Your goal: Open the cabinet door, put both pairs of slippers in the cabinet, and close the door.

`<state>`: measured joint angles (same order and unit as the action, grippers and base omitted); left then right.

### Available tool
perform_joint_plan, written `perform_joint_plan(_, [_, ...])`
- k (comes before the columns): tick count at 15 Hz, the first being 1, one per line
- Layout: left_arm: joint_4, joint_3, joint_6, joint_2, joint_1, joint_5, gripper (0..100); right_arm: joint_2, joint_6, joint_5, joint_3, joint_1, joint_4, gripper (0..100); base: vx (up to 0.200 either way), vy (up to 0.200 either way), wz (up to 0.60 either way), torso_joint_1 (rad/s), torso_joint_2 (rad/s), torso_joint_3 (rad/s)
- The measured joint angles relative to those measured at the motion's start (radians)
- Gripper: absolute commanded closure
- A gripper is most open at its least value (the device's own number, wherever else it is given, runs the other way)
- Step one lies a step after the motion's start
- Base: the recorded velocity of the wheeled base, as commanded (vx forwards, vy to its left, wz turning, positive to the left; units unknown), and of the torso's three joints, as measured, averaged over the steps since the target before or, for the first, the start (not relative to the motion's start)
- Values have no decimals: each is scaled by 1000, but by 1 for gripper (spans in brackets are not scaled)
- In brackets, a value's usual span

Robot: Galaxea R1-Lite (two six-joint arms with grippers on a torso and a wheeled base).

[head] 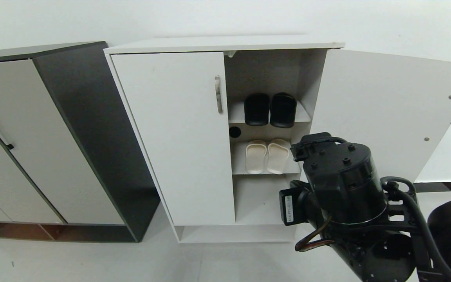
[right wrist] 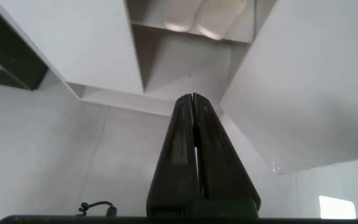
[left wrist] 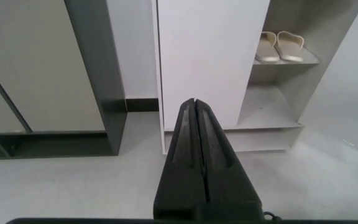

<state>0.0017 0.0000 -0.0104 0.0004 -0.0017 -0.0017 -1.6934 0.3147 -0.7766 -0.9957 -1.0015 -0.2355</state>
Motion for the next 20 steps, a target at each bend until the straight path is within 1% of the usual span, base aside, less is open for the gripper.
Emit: perform_joint_plan(20, [0,0,0,0,0,2,100,-28,-15,4,21,3,-30,100,0,0,0,0,0,0])
